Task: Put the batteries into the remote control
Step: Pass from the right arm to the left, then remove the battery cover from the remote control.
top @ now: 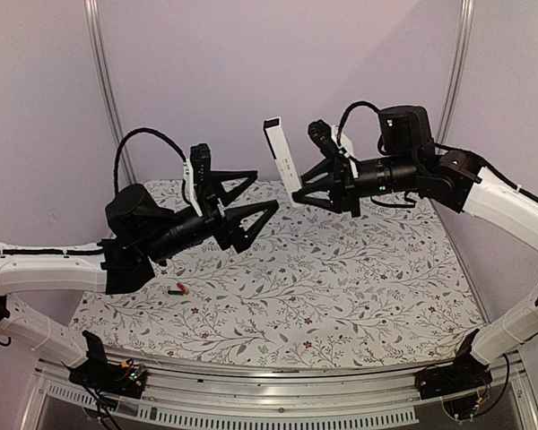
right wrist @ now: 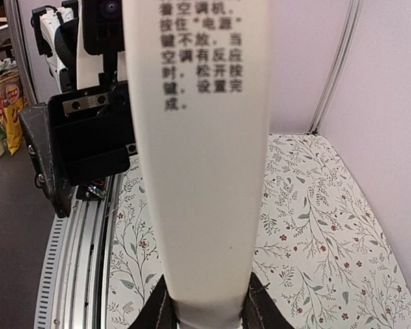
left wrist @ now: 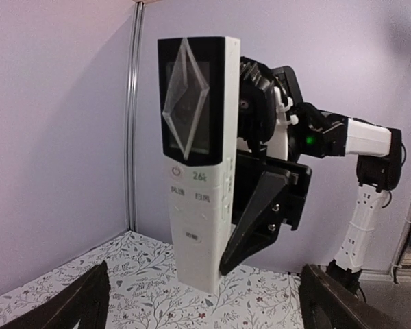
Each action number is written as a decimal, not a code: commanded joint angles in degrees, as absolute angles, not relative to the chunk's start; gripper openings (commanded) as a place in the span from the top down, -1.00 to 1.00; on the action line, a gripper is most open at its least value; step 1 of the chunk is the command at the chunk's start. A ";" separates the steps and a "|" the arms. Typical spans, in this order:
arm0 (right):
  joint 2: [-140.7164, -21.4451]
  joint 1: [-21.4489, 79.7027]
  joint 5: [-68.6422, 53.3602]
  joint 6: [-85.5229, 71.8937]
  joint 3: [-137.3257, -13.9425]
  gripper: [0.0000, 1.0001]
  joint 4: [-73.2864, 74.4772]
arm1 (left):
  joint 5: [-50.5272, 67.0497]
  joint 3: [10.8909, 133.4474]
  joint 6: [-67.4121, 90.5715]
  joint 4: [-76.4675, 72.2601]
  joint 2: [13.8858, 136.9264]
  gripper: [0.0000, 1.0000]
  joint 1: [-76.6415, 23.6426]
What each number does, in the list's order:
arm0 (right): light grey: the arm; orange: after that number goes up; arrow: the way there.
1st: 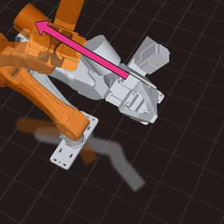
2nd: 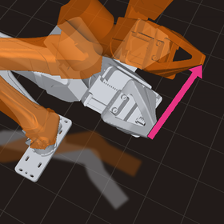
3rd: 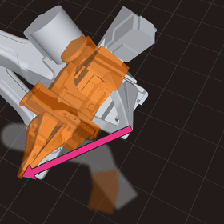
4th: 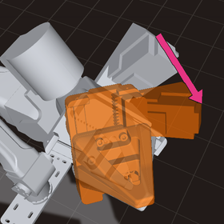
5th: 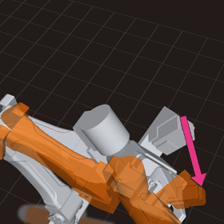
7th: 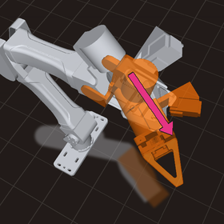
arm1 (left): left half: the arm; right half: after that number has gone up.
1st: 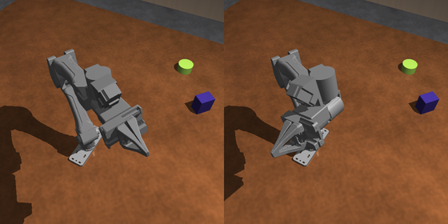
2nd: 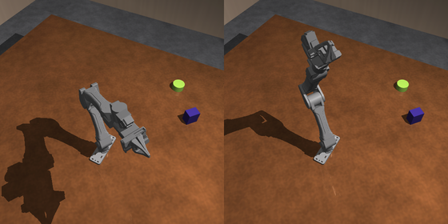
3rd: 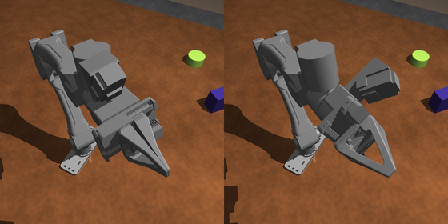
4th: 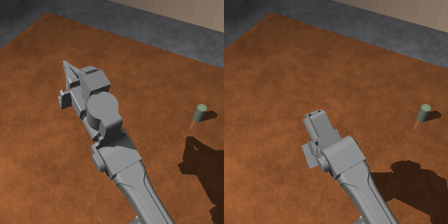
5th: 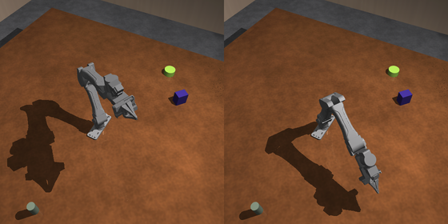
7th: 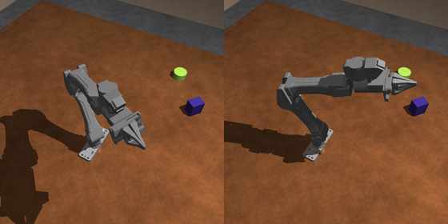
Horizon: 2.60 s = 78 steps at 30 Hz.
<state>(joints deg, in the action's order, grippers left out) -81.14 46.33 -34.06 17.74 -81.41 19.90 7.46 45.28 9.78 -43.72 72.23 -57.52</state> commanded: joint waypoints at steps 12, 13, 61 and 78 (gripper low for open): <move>-81.32 49.57 -27.42 30.14 -88.30 1.00 36.74 | 16.58 51.54 11.29 -49.35 79.42 -0.19 -57.47; -81.33 49.57 -27.36 30.15 -88.06 1.00 36.62 | 17.41 51.84 11.62 -48.96 79.65 -0.03 -57.47; -78.68 49.66 -30.14 37.24 -71.78 -0.38 -20.43 | 7.04 57.84 50.94 -51.05 78.55 1.00 -51.94; -80.07 49.66 -29.15 36.04 -71.86 0.17 -20.67 | 9.01 57.06 53.97 -52.70 79.63 1.00 -51.07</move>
